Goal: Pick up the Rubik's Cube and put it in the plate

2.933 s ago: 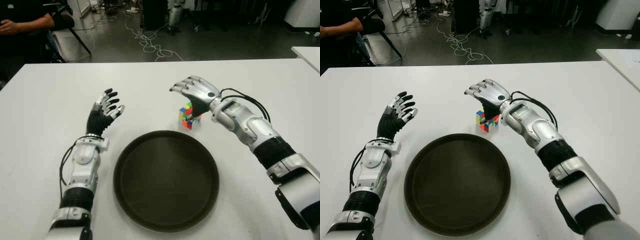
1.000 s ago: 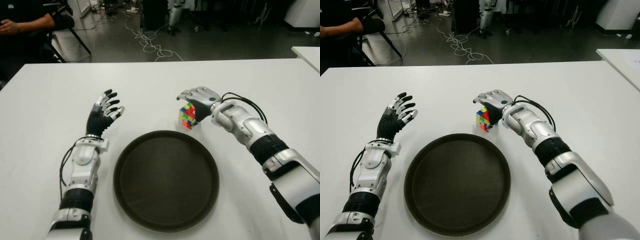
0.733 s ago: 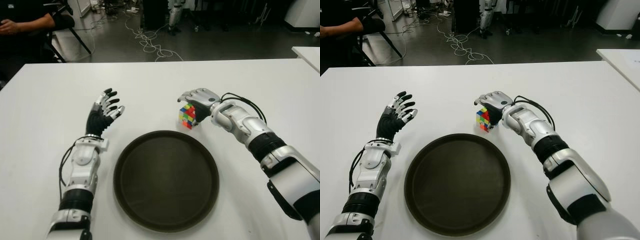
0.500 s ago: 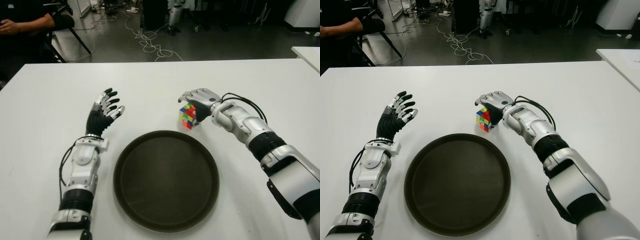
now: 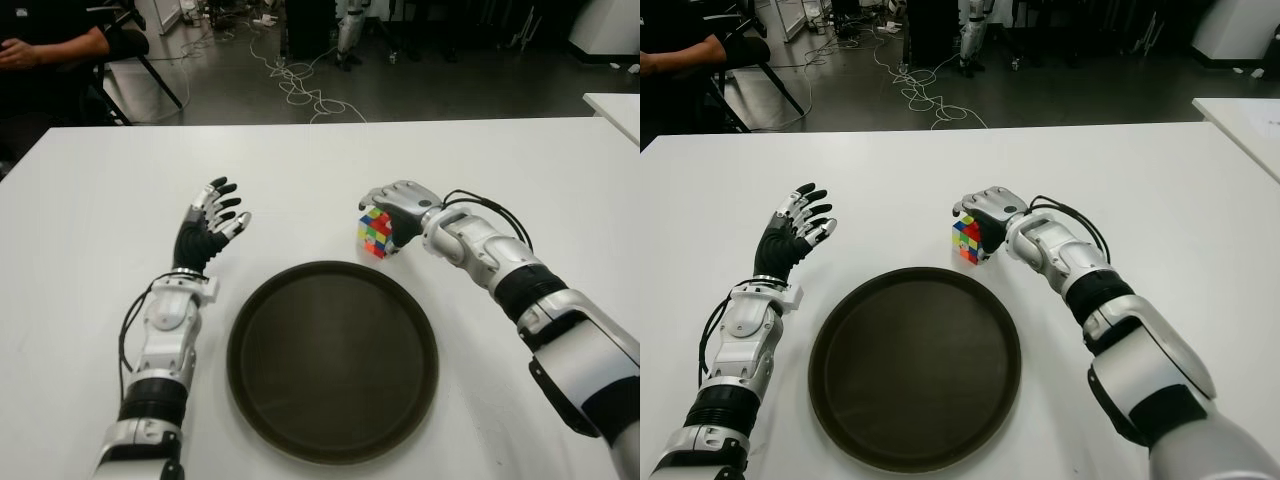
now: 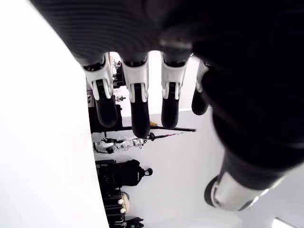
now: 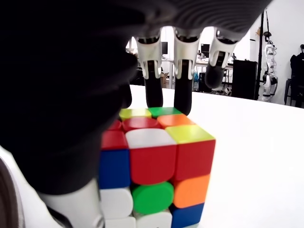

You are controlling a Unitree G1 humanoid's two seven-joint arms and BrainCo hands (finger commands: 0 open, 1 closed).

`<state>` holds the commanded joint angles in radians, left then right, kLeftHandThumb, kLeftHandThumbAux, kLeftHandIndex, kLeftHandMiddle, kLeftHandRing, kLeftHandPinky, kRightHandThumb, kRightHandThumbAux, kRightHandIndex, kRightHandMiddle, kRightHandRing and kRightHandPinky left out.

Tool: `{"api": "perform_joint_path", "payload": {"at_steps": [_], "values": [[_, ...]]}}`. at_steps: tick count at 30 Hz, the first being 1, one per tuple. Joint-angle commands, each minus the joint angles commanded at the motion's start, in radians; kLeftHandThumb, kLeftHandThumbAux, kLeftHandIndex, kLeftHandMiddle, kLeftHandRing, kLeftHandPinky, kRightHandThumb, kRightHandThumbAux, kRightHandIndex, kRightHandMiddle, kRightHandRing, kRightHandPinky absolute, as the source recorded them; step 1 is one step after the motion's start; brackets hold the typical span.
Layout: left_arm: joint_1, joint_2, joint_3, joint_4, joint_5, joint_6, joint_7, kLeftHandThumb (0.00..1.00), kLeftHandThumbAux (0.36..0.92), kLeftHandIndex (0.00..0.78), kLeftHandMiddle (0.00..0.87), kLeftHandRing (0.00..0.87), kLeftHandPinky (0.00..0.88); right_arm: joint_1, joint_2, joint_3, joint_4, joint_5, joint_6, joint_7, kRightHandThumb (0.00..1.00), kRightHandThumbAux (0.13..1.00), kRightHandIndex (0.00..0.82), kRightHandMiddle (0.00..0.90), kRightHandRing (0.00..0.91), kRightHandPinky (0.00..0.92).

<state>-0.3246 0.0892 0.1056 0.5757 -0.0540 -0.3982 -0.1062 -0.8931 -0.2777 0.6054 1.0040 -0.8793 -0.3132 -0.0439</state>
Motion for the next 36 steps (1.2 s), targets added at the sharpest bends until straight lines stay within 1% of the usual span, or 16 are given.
{"api": "perform_joint_path", "payload": {"at_steps": [9,16,19,24,29,32,36], "values": [[0.002,-0.004,0.001,-0.008,-0.004,0.013,0.003,0.164,0.770,0.116,0.170,0.178,0.183,-0.008,0.009,0.008,0.036,0.003,-0.010,-0.010,0.000,0.861,0.241,0.231,0.223,0.176],[0.001,-0.007,0.003,-0.007,-0.005,0.017,0.009,0.164,0.770,0.122,0.173,0.183,0.194,-0.013,0.015,0.016,0.062,0.001,-0.026,-0.022,0.000,0.857,0.219,0.205,0.199,0.158],[0.001,-0.006,0.001,-0.008,-0.003,0.017,0.009,0.159,0.771,0.120,0.169,0.179,0.186,-0.016,0.018,0.022,0.075,0.001,-0.033,-0.025,0.000,0.856,0.215,0.201,0.197,0.155],[0.002,-0.007,-0.002,-0.013,-0.002,0.021,0.013,0.155,0.772,0.126,0.179,0.187,0.197,-0.020,0.030,0.028,0.105,0.005,-0.045,-0.020,0.000,0.874,0.232,0.209,0.203,0.168],[0.001,-0.011,-0.001,-0.017,-0.008,0.030,0.014,0.162,0.775,0.130,0.181,0.186,0.187,-0.024,0.040,0.033,0.135,0.006,-0.059,-0.018,0.000,0.880,0.235,0.216,0.213,0.187],[0.001,-0.013,-0.001,-0.019,-0.010,0.031,0.013,0.165,0.774,0.128,0.177,0.185,0.190,-0.027,0.045,0.037,0.150,0.005,-0.063,-0.016,0.000,0.881,0.233,0.217,0.215,0.183],[0.002,-0.013,-0.004,-0.022,-0.005,0.031,0.013,0.156,0.770,0.121,0.172,0.179,0.168,-0.030,0.051,0.040,0.165,0.008,-0.066,-0.012,0.000,0.881,0.237,0.219,0.213,0.176]]}}
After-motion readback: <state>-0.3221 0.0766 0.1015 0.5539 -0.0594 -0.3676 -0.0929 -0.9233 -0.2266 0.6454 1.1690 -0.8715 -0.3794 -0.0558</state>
